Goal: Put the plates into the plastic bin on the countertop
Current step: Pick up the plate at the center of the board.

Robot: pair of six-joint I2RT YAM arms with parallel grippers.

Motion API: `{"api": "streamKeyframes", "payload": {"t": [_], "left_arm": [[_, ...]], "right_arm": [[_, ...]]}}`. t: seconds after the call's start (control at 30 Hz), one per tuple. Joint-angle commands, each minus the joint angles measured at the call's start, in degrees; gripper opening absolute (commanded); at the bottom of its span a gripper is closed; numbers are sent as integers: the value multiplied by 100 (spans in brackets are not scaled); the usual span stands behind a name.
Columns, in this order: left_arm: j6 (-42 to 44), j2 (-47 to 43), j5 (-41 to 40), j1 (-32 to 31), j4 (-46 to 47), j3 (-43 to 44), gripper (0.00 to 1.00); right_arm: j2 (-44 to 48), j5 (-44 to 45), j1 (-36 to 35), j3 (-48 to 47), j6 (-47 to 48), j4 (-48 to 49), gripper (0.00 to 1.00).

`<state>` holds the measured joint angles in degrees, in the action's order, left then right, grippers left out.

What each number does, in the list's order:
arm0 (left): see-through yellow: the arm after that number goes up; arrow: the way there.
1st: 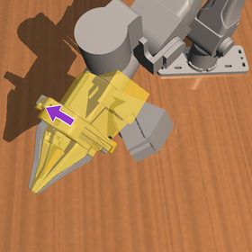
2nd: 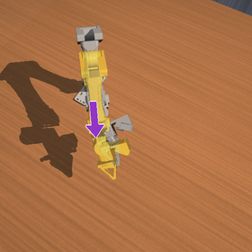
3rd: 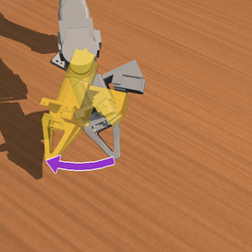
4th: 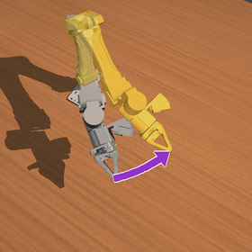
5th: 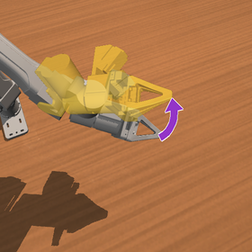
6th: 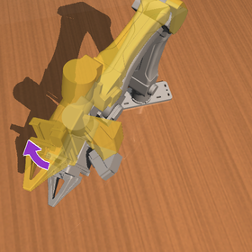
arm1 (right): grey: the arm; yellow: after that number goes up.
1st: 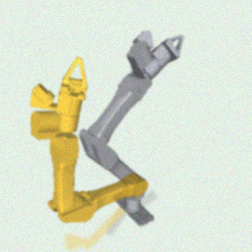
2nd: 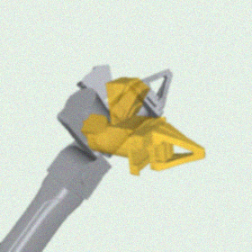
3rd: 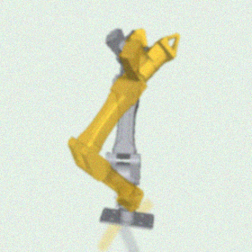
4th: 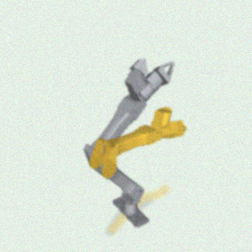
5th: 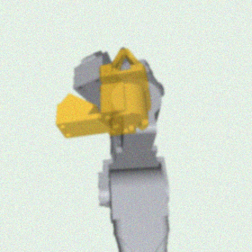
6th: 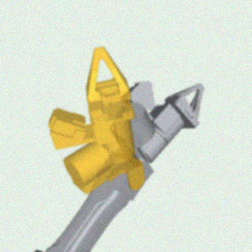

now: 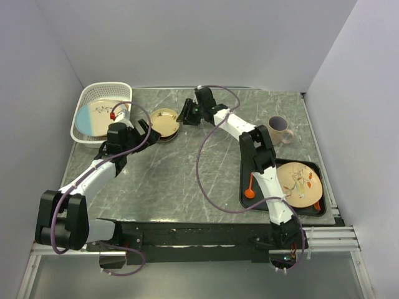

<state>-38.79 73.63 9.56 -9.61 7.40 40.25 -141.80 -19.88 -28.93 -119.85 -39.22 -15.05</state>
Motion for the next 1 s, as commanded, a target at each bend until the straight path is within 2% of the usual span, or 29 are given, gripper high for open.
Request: {"api": "streamKeyframes", "payload": {"t": [0.0, 0.23, 0.27, 0.37, 0.6, 0.87, 0.97], "left_arm": [[-85, 3, -156, -59, 104, 0, 99], [-94, 81, -157, -85, 121, 44, 99], [-85, 91, -156, -85, 113, 53, 99], [-68, 126, -148, -112, 104, 79, 99], [-33, 310, 2, -120, 227, 97, 99], [38, 468, 81, -120, 332, 132, 99], [64, 547, 63, -120, 385, 176, 99]], "right_arm": [[-286, -104, 63, -538, -24, -42, 47], [-445, -113, 89, -592, -42, -86, 45], [-463, -121, 89, -583, -42, -95, 35], [-472, -113, 89, -513, -50, -60, 21], [-296, -104, 142, -92, -50, 116, 1], [63, -165, 177, 427, -94, 423, 0], [353, -261, 221, 1014, -173, 731, 0]]}}
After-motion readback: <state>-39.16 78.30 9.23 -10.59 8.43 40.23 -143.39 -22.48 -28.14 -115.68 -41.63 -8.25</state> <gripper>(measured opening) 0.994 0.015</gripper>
